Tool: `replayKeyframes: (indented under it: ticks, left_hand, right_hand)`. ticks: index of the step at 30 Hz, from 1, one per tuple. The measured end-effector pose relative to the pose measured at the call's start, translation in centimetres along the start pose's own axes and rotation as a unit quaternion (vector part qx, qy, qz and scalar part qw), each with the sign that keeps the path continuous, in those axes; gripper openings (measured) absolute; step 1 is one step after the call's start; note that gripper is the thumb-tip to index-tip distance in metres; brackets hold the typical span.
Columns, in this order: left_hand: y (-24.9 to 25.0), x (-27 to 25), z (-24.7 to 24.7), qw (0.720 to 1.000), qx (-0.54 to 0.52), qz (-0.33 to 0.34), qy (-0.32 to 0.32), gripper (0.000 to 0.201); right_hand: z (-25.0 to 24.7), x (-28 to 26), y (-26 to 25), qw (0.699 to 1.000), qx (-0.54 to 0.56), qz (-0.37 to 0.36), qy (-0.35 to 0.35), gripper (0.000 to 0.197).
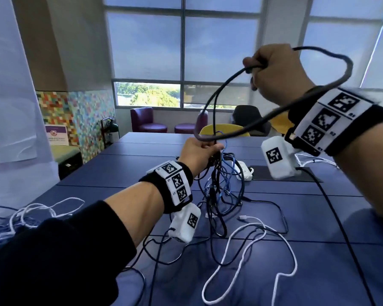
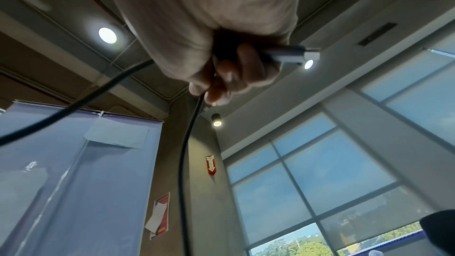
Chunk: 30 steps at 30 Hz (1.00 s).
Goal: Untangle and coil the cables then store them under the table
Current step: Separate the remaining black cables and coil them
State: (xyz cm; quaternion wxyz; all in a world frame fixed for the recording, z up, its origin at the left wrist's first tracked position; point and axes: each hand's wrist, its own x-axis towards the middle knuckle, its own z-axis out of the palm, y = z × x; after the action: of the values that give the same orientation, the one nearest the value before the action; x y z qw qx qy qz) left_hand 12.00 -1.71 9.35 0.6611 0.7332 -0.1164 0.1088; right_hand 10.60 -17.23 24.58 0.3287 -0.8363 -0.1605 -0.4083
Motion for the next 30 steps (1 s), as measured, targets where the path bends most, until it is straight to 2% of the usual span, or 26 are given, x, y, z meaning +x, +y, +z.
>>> replayKeyframes:
  ticks: [3,6,8,12,14,17,23,27,30]
  left_hand:
    - [0.8,-0.2,-0.5,1.0,-0.029,0.011,0.001,0.017]
    - [1.7,-0.1,-0.9,0.998,-0.063,0.013,0.025,0.019]
    - [2.0,0.0,-0.6,0.994,-0.101,-0.019,0.02,0.016]
    - [1.6,-0.4,0.1,0.988,-0.116,-0.1,0.024,0.018]
    - [1.0,-0.5,0.0,0.986,-0.107,-0.128,0.015,0.017]
    - [0.2,-0.7,-0.4,0.986,-0.09,-0.14,0.005,0.02]
    - [-2.0,-0.6,-2.9,0.988,-0.068,-0.131,0.048,0.005]
    - [-1.7,-0.5,-4.9,0.985,-0.131,-0.086,0.074,0.011]
    - [0.1,-0.2,-4.9,0.982,-0.152,-0.035,0.104,0.01]
  right_hand:
    - [0.7,-1.4,2.2,0.997,0.005,0.064,-0.05,0.019]
    - [2.6,-4.0,4.6,0.98,0.058,0.153,-0.116,0.023]
    - [4.2,-5.8,5.7,0.97,0.083,0.173,-0.149,0.042]
    - [6.8,-9.2,6.1,0.96,0.083,0.158,-0.215,0.094]
    - [7.7,-10.1,6.3,0.951,0.075,0.161,-0.252,0.103]
    - [8.1,-11.1,6.0,0.95,0.062,0.152,-0.265,0.084]
    - [7.6,-11.6,7.9,0.976,0.005,0.175,-0.128,0.049]
    - [7.2,-12.3,10.4,0.964,-0.043,0.202,-0.167,0.039]
    - [8.0,-13.1,10.9,0.958,-0.07,0.192,-0.203,0.037]
